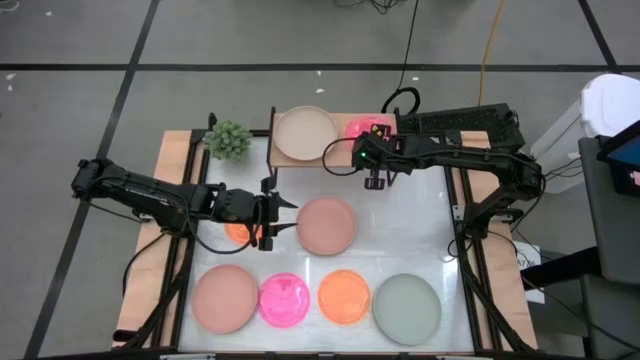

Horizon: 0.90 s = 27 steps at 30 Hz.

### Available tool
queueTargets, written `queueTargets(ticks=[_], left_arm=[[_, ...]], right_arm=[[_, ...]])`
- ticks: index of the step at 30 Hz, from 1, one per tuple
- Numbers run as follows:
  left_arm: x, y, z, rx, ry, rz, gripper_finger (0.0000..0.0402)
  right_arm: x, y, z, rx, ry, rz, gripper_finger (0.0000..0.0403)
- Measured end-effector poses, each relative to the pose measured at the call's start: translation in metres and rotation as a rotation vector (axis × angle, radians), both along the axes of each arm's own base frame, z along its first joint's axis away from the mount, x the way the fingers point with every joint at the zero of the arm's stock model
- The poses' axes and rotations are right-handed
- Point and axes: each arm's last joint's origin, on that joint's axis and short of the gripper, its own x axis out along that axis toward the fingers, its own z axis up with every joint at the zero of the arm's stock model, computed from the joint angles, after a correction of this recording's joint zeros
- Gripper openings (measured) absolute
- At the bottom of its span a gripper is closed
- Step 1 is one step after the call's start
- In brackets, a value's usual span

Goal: Place and stack plates onto a shelf
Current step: Put the top pink plate on the shelf, then stack the top light brown plate on top of the white plate

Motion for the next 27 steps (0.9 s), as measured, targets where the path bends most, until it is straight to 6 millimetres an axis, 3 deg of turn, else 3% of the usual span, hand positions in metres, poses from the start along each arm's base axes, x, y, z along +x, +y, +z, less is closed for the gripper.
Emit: queueTargets(ticks=[14, 23, 27], left_arm=[[0.0, 0.0, 0.0, -0.001, 0.0, 0.0, 0.0209], [0.0, 0.0, 0.0, -0.001, 0.0, 0.0, 0.0209], [0.0, 0.0, 0.0, -0.008, 0.001, 0.004, 0.0209]], right_arm=[[0.0, 0.001, 0.0, 0.006, -0.007, -0.009, 0.0006], [0.0, 0.003, 0.001, 0.017, -0.034, -0.038, 0.0058], [-0.001, 0.013, 0.009, 0.021, -0.08, -0.037, 0.008]])
